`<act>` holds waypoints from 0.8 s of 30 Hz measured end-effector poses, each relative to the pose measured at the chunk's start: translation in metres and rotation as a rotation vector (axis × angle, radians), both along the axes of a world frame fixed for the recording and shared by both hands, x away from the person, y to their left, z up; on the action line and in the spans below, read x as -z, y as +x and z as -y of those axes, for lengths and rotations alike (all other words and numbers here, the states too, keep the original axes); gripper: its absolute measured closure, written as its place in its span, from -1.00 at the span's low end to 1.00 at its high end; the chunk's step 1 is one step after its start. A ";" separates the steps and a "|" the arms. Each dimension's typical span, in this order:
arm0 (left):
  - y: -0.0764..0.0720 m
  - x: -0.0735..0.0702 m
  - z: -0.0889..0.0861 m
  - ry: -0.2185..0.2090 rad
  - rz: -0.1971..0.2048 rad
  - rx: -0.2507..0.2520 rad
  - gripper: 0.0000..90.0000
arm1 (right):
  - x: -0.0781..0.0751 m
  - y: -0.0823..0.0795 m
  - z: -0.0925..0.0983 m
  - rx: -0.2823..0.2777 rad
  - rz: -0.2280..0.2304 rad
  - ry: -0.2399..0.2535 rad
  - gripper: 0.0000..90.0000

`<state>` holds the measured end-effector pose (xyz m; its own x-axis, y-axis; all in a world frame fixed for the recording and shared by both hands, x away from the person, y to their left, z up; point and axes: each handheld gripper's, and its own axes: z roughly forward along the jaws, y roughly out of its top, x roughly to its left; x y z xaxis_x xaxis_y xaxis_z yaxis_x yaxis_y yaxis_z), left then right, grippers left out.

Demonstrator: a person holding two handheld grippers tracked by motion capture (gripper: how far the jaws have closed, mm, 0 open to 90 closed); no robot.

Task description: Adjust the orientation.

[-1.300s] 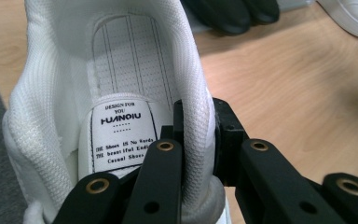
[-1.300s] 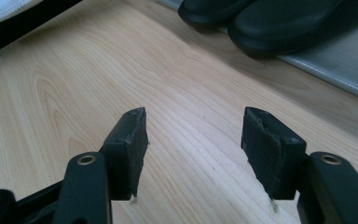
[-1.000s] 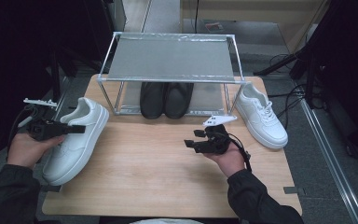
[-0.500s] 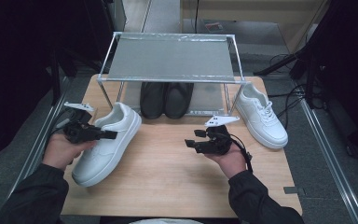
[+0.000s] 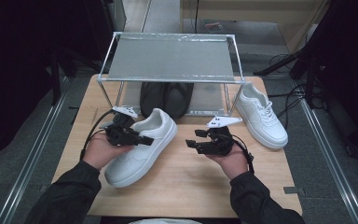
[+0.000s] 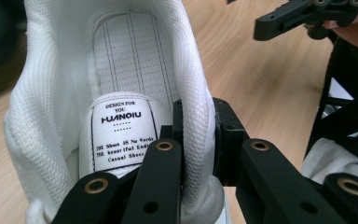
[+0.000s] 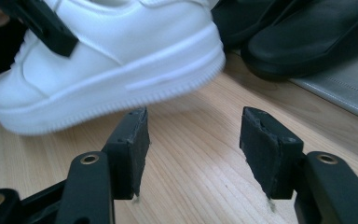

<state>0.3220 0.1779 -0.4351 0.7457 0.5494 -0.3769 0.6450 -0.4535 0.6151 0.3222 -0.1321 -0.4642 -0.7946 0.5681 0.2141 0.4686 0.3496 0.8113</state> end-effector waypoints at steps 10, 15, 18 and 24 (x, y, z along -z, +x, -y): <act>-0.002 0.024 0.057 0.032 0.012 0.104 0.82 | 0.001 -0.007 0.005 0.022 0.003 -0.005 -0.04; 0.003 0.031 0.065 0.031 -0.006 0.103 0.82 | 0.002 -0.011 0.011 0.045 0.000 -0.007 -0.04; 0.006 0.034 0.067 0.029 -0.015 0.105 0.81 | 0.003 -0.013 0.013 0.055 -0.004 -0.011 -0.04; 0.009 0.040 0.075 0.042 -0.030 0.122 0.76 | 0.006 -0.017 0.016 0.065 -0.011 -0.020 -0.04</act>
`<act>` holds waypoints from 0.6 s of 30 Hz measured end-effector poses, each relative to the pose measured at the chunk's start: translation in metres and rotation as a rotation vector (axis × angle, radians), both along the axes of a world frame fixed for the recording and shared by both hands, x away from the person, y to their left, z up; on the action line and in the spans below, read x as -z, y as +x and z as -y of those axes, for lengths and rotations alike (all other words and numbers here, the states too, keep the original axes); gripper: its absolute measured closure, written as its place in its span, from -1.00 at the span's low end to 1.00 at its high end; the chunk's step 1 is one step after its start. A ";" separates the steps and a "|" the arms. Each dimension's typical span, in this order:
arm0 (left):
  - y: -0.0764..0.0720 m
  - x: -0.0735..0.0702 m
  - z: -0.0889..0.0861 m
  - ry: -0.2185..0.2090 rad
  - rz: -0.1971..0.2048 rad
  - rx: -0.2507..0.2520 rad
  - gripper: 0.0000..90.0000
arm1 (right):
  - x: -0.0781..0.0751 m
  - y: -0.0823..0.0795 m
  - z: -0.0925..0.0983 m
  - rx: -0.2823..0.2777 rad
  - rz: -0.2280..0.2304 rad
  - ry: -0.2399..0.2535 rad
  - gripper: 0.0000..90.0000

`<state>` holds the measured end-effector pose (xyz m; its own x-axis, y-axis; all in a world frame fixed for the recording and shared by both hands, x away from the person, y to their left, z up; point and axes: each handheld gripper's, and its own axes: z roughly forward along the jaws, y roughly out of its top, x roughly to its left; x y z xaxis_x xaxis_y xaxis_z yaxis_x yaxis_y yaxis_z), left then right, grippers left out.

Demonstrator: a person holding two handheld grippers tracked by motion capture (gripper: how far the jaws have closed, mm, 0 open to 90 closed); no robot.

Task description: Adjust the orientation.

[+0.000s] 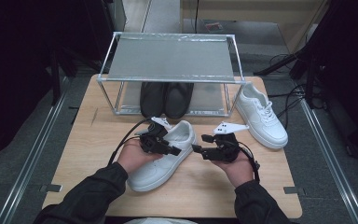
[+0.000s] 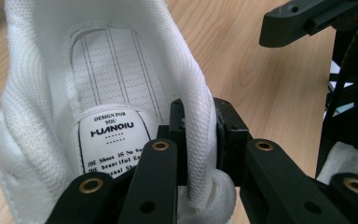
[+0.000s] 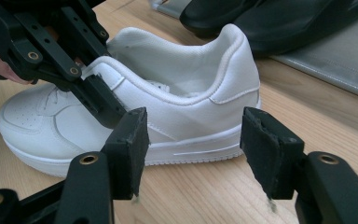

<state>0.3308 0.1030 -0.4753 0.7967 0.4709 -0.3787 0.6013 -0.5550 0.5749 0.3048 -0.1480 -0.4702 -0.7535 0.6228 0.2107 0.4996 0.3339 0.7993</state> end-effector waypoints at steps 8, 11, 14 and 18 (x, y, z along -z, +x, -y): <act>-0.009 0.003 0.009 0.039 0.062 0.050 0.65 | 0.002 -0.001 0.004 0.019 -0.007 -0.006 -0.04; -0.010 0.003 0.008 0.031 0.067 0.049 0.61 | 0.003 -0.001 0.004 0.015 -0.005 -0.007 -0.04; -0.013 0.002 0.010 0.037 0.075 0.048 0.52 | 0.003 -0.001 0.003 0.013 -0.008 -0.007 -0.04; -0.015 -0.002 0.008 0.038 0.087 0.041 0.33 | 0.003 -0.001 0.003 0.017 -0.009 -0.005 -0.04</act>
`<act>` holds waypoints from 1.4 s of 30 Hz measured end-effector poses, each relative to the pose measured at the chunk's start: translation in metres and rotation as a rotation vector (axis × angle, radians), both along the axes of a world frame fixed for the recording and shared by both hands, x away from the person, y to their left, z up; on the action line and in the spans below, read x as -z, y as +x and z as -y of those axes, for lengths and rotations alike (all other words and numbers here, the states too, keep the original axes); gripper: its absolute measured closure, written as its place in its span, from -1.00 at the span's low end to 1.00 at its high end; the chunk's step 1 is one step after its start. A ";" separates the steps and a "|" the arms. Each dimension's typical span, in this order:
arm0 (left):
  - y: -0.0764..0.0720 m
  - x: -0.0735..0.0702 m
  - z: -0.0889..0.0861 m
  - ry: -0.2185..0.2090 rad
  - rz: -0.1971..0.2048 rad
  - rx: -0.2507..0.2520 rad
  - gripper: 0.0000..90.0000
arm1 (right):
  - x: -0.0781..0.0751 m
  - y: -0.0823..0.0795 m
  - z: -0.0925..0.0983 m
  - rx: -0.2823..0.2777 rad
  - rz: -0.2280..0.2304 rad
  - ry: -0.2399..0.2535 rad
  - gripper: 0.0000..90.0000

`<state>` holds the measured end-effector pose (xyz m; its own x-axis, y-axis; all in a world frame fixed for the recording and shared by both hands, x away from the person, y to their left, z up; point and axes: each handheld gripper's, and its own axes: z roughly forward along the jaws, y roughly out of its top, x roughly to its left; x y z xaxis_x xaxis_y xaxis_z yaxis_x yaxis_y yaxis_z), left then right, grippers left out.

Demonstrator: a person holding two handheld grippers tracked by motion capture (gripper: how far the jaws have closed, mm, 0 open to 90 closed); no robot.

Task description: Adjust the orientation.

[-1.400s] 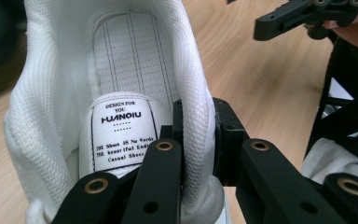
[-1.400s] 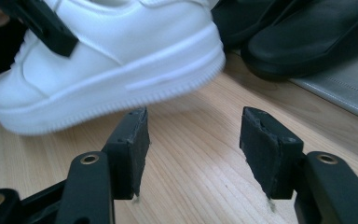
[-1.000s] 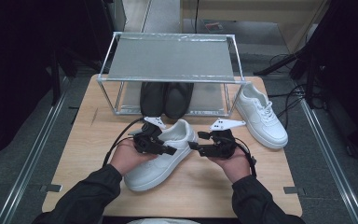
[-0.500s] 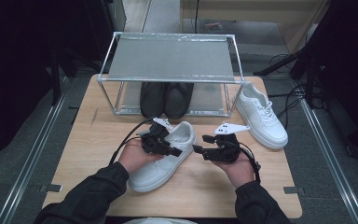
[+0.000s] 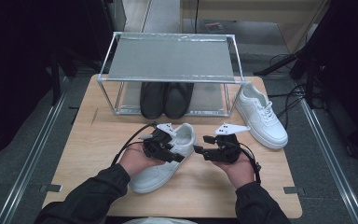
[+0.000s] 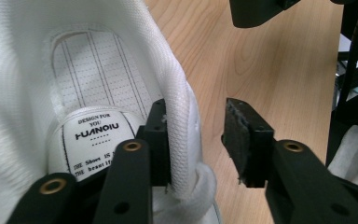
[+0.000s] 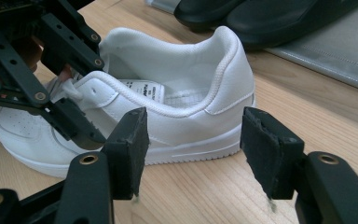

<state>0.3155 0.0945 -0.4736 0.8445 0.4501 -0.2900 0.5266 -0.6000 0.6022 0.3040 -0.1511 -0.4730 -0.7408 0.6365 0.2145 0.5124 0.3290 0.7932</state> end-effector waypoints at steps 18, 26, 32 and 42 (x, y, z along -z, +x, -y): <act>-0.012 -0.020 -0.048 -0.130 -0.013 -0.139 0.03 | -0.003 0.007 -0.009 -0.037 0.007 0.013 -0.04; -0.029 -0.021 -0.063 -0.128 0.012 -0.188 -0.01 | -0.003 0.014 -0.021 -0.067 -0.018 0.023 0.00; -0.046 -0.022 -0.073 -0.113 0.032 -0.229 0.28 | -0.007 0.018 -0.030 -0.092 0.000 0.018 0.32; -0.062 -0.008 -0.077 -0.117 -0.035 -0.241 0.99 | -0.010 0.025 -0.047 -0.144 -0.029 -0.009 1.00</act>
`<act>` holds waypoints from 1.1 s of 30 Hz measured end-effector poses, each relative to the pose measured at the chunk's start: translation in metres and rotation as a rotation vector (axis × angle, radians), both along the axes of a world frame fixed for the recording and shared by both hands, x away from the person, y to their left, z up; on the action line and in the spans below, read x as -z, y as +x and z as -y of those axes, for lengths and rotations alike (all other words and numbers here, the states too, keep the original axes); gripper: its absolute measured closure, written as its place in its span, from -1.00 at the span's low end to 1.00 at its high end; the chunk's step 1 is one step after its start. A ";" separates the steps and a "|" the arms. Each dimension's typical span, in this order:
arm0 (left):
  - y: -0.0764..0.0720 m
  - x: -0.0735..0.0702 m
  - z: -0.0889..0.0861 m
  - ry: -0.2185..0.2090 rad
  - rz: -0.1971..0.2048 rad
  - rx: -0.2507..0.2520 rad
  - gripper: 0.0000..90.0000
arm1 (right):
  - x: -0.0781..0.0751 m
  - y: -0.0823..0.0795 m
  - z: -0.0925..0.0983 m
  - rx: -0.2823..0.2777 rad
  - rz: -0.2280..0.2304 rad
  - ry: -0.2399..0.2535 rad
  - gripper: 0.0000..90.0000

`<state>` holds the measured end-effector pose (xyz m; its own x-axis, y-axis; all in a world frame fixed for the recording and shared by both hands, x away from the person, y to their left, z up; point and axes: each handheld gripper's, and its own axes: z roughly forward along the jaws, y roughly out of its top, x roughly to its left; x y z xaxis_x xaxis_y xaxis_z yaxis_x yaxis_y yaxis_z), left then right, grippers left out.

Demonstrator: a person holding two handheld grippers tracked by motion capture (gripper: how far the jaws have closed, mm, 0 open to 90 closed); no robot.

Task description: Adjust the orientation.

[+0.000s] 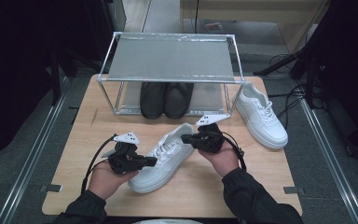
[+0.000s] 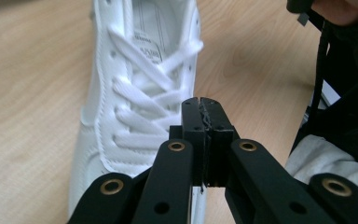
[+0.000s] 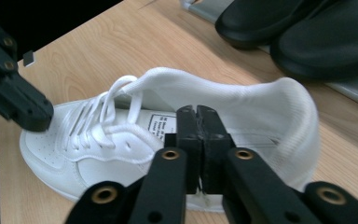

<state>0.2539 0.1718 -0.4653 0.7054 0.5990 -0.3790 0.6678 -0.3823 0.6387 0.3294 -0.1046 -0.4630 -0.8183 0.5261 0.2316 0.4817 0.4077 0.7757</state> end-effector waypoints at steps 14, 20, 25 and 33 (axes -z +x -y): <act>0.010 0.019 0.003 0.040 0.030 -0.035 1.00 | 0.015 0.006 -0.017 -0.019 -0.025 -0.082 1.00; 0.021 0.024 -0.002 0.008 -0.010 -0.017 1.00 | 0.015 0.003 -0.014 -0.012 -0.026 -0.078 1.00; 0.025 0.024 0.001 0.019 -0.003 -0.013 1.00 | 0.015 0.000 -0.010 -0.005 -0.039 -0.084 1.00; 0.034 0.024 0.003 0.021 -0.008 0.012 1.00 | 0.015 -0.004 -0.006 0.014 -0.043 -0.067 1.00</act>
<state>0.2882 0.1684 -0.4890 0.7096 0.5983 -0.3722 0.6680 -0.4033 0.6254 0.3253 -0.0987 -0.4785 -0.8007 0.5532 0.2300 0.5200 0.4510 0.7254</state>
